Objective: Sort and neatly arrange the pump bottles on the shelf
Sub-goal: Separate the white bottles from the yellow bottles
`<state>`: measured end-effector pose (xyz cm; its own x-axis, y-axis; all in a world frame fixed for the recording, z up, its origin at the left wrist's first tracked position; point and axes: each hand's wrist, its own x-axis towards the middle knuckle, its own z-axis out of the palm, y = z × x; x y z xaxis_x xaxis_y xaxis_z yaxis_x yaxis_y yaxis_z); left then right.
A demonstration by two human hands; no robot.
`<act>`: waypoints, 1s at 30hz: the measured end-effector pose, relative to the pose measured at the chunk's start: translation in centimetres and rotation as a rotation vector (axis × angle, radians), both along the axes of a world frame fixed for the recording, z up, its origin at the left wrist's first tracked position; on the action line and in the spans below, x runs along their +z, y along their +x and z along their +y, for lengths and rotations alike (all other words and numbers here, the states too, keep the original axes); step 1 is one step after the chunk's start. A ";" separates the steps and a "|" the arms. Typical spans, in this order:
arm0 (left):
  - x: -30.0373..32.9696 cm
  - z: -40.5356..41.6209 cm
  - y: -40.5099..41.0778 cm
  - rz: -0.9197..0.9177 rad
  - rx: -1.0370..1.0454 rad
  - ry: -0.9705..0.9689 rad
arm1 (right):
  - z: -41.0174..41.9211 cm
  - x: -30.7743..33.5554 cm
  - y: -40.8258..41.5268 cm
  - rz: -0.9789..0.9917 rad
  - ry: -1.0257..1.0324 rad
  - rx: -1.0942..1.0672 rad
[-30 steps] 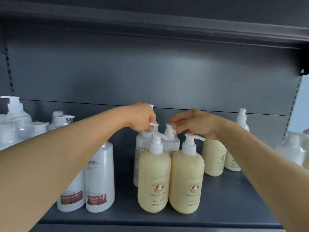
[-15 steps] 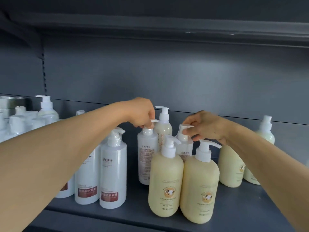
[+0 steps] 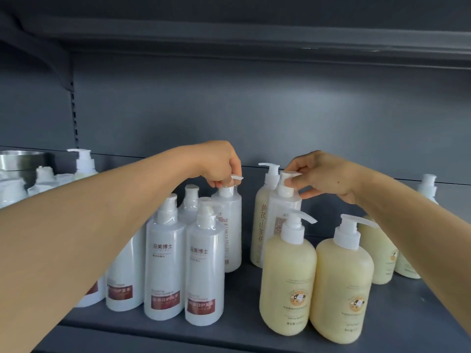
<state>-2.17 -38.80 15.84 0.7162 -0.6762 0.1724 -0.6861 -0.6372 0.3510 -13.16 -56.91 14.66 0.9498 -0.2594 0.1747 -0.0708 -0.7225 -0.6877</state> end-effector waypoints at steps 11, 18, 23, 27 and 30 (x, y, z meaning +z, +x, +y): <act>-0.6 0.5 1.2 0.052 -0.059 0.062 | 3.9 -0.3 2.0 0.066 -0.077 -0.031; -0.7 0.3 1.5 -0.036 -0.089 0.155 | 5.5 -1.2 2.2 0.132 -0.235 -0.080; -1.2 0.1 1.8 -0.181 -0.133 0.192 | 6.3 -1.5 2.3 0.150 -0.337 -0.127; -1.6 -0.1 2.2 -0.260 -0.165 0.216 | 6.2 -1.7 2.2 0.150 -0.316 -0.173; -1.2 0.2 2.5 -0.250 -0.141 0.232 | 6.1 -1.5 2.3 0.149 -0.291 -0.117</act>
<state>0.35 -38.63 14.59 0.5682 -0.8070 0.1609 -0.8193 -0.5731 0.0191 -10.90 -50.78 13.13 0.9372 -0.3279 0.1192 -0.2491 -0.8680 -0.4295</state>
